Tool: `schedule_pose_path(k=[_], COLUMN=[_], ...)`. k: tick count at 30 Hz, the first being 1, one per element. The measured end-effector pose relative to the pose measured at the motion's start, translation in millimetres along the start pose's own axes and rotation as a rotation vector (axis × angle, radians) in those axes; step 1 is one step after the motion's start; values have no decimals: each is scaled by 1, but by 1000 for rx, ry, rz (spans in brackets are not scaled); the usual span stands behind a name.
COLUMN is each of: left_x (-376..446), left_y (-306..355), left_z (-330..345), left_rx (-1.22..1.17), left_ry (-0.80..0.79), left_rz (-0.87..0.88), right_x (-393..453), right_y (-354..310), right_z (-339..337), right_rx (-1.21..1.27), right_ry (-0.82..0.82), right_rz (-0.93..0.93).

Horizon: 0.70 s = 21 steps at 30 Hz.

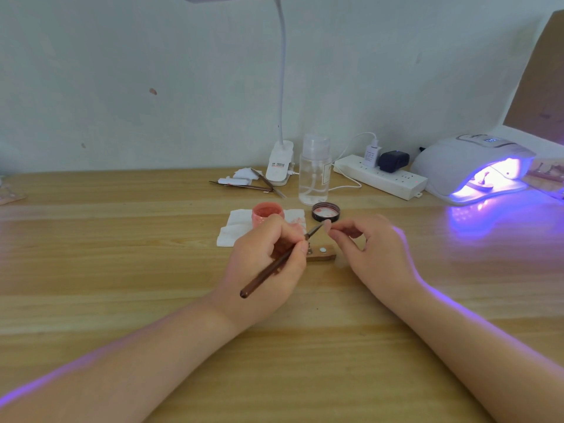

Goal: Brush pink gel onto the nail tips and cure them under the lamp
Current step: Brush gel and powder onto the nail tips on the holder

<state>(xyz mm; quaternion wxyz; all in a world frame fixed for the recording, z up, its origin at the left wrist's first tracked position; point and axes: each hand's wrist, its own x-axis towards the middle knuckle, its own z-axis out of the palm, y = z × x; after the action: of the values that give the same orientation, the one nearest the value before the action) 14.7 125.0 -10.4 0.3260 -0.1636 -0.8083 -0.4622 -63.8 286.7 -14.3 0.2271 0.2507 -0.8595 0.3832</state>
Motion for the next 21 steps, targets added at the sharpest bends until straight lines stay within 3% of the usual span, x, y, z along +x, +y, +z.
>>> schedule_pose_path(k=[13,21], left_x=[0,1], left_y=[-1,-3], left_z=[0,2], left_rx=[10,39], left_ry=[-55,27], left_rz=[29,55], right_x=[0,0], right_y=[-2,-1], right_z=[-2,-2], right_rx=[-46,-47], right_ry=[-3,4], right_rz=[-55,-53])
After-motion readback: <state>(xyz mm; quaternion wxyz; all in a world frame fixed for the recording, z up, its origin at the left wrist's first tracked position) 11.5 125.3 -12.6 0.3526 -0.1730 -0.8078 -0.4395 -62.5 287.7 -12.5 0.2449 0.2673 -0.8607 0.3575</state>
